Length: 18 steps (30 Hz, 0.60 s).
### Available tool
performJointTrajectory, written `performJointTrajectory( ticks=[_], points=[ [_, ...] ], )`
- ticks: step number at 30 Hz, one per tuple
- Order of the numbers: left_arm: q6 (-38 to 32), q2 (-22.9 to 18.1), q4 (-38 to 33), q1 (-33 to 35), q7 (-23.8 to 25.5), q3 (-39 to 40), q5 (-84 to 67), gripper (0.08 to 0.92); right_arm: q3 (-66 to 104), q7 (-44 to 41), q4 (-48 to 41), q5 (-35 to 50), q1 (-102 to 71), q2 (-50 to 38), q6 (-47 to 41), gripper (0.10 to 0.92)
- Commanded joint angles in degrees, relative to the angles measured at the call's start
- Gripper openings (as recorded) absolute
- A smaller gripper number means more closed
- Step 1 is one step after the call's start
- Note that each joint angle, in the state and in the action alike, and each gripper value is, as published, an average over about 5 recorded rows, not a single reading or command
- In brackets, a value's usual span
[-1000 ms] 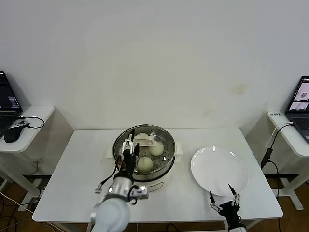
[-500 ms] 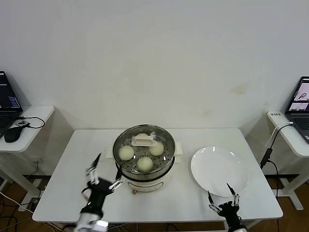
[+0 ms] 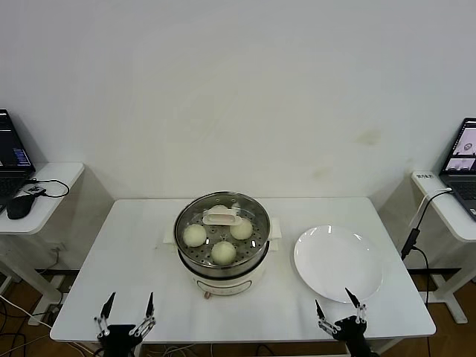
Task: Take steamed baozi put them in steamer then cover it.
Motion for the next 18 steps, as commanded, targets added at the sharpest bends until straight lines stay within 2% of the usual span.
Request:
performJointTrajectory(
  ticks=[1,18],
  points=[
    [-5.37,-0.27,3.36,4.64,0.75,-1.92,-12.65,0.823,-0.72,-1.11,5.36,5.30,-2.97,-0.45,-5.62,0.822],
    [-5.44,-1.17,3.56,4.29,1.80,-1.00,-11.05,0.823,-2.93,0.57,6.33,3.86,-2.98,-0.28,-8.52,0.823]
  ],
)
